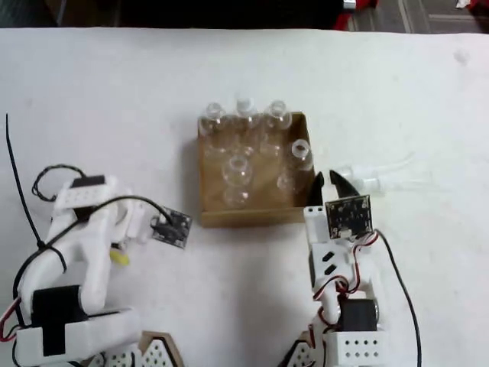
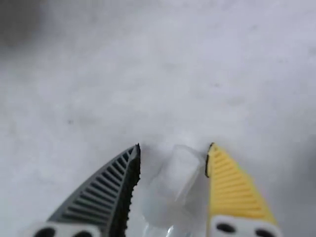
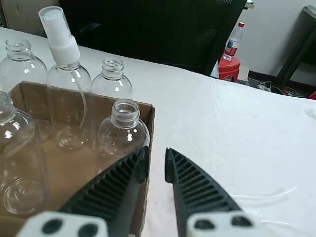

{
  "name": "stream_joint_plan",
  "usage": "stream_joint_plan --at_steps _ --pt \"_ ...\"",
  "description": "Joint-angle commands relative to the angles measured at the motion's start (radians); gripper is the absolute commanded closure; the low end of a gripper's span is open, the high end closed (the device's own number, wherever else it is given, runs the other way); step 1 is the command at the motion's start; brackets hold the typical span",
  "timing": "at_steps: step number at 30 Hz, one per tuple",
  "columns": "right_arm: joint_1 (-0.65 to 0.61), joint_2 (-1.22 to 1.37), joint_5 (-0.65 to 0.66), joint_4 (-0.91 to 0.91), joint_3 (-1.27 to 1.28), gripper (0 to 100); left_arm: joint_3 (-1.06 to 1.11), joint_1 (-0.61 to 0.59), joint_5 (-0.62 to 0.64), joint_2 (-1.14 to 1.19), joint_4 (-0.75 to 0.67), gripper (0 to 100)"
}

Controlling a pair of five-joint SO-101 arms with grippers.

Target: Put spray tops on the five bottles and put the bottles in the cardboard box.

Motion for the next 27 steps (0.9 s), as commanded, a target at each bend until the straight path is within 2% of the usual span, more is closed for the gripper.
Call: stream_joint_plan --at_steps 1,15,20,27 --pt "-0.008 -0.004 0.012 -0.013 0.008 95.2 0.020 -0.007 -0.012 -0.041 -0.083 79" --pt "-0.008 -0.004 0.014 -0.013 0.008 95.0 0.018 -0.045 -0.014 -0.041 -0.094 79" --pt "-0.008 -0.004 0.014 -0.013 0.008 95.0 0.014 -0.094 -0.095 -0.044 -0.078 79" --pt "-0.008 -0.004 0.014 -0.013 0.008 95.0 0.017 -0.099 -0.098 -0.041 -0.126 79"
